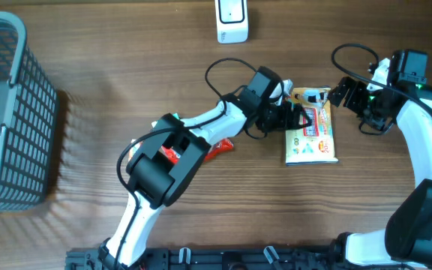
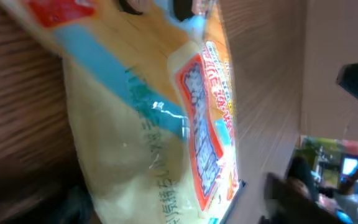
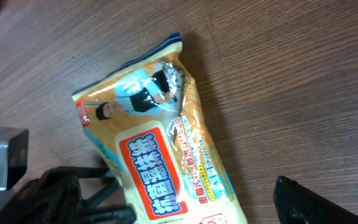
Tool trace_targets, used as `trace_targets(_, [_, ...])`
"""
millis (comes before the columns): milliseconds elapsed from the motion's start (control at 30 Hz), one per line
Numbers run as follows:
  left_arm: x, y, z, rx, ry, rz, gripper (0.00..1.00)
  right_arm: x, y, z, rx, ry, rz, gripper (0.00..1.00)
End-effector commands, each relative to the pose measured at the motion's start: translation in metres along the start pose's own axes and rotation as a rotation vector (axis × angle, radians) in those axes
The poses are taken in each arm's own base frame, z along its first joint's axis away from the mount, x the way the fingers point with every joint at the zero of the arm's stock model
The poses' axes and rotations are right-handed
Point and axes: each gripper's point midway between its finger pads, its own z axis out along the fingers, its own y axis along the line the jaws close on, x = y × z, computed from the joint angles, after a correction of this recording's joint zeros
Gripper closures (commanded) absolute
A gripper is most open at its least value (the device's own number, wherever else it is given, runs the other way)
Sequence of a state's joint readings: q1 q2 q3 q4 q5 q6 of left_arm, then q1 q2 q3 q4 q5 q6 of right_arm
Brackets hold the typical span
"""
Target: Scan the item barcode
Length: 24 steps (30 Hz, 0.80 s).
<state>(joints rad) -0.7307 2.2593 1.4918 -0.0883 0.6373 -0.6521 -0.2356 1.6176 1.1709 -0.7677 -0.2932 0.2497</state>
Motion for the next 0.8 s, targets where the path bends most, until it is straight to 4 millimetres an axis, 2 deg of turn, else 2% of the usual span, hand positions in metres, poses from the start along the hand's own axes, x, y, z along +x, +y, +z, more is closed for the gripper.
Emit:
trace_targets(0, [0.008,0.029,0.016,-0.092,-0.007,-0.04,0.6,0.004,-0.004,0.006,0.011,0.019,0.019,0.0])
trace_targets(67, [0.008,0.03,0.016,-0.093,-0.007,-0.041,0.87,0.005,-0.004,0.006,0.012,0.023,0.02,0.0])
trace_targets(100, [0.007,0.03,0.015,-0.093,-0.008,-0.043,0.96,0.005,-0.004,0.006,0.012,0.023,0.02,0.01])
trace_targets(233, [-0.001,0.038,0.006,-0.096,-0.02,-0.089,0.96,0.007,-0.005,0.006,0.014,0.029,0.021,0.0])
trace_targets(300, [-0.01,0.039,-0.011,-0.106,-0.034,-0.114,0.96,0.008,-0.005,0.006,0.015,0.033,0.023,0.0])
trace_targets(400, [-0.027,0.034,-0.052,-0.158,-0.088,-0.101,0.96,0.008,-0.004,0.006,0.009,0.034,0.02,0.0])
trace_targets(467, [-0.033,0.039,-0.077,-0.257,-0.139,-0.113,0.96,0.01,0.005,0.006,-0.022,0.044,0.001,0.0])
trace_targets(500, [-0.033,0.044,-0.085,-0.298,-0.151,-0.123,0.96,0.012,0.016,0.008,-0.063,0.051,-0.029,0.0])
trace_targets(600, [-0.022,0.061,-0.087,-0.375,-0.123,-0.165,0.96,0.021,0.032,0.024,-0.095,0.042,-0.077,0.0])
trace_targets(667, [-0.014,0.08,-0.092,-0.469,-0.123,-0.215,0.96,0.032,0.047,0.038,-0.149,0.036,-0.114,0.0])
trace_targets(767, [-0.008,0.108,-0.11,-0.615,-0.157,-0.304,0.96,0.042,0.07,0.056,-0.213,-0.006,-0.197,0.0])
